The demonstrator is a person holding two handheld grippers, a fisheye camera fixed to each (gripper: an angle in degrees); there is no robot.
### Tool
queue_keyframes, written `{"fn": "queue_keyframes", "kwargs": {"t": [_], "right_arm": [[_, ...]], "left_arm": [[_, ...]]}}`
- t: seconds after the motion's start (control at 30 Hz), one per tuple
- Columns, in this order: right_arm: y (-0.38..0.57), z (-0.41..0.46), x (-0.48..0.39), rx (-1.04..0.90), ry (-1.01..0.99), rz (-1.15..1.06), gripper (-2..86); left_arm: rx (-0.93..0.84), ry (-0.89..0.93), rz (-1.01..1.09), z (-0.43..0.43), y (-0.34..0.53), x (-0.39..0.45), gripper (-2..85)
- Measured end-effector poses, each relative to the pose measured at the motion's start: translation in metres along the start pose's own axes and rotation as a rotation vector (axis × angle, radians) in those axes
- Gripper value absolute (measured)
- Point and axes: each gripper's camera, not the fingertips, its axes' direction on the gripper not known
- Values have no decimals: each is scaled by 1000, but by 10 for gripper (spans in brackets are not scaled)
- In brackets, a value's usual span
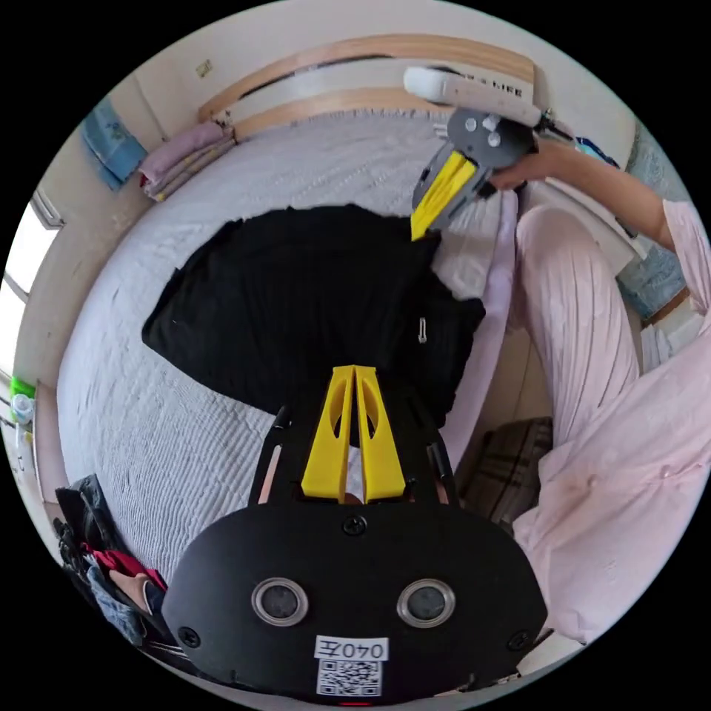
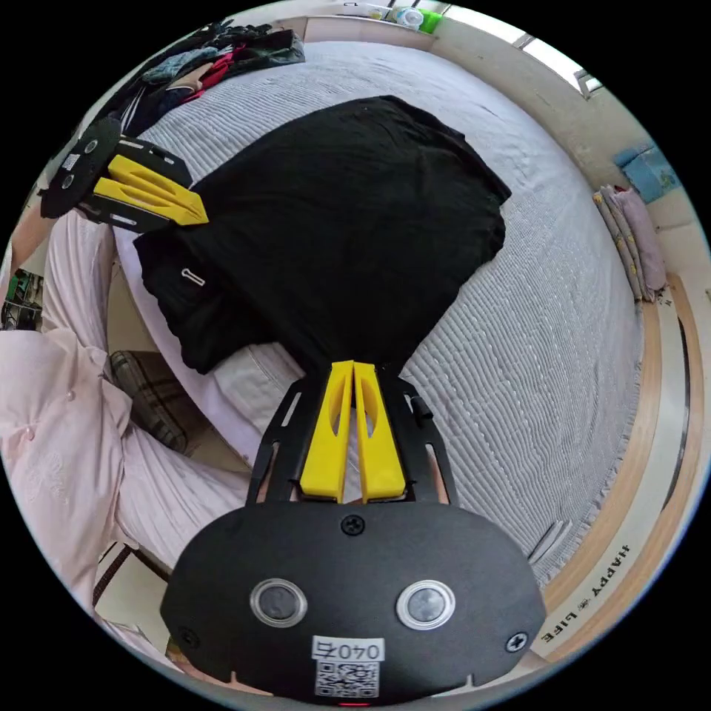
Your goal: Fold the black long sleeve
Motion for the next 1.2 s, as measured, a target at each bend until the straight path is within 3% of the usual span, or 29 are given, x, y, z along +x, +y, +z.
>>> {"fn": "queue_keyframes", "kwargs": {"t": [0.07,0.1,0.17,0.37,0.53,0.8,0.93,1.2], "right_arm": [[19,-14,-3,3,-32,57,-5],[23,-20,-7,23,4,59,-3],[40,-44,-43,106,119,-55,15],[44,-42,-149,137,144,-361,131],[47,-34,-193,181,200,-391,131],[60,-42,-169,182,306,-260,112],[66,-47,-186,219,184,-344,113],[64,-49,-248,299,177,-464,119]], "left_arm": [[-7,-54,-36,-17,10,9,-2],[81,-86,-43,-38,21,15,7],[142,-161,-19,-59,36,28,28],[-21,-253,246,-33,49,106,85],[-51,-353,328,-16,45,151,74],[-45,-328,344,-31,36,175,76],[-74,-307,349,-23,33,181,67],[-84,-153,344,-40,10,163,-8]]}}
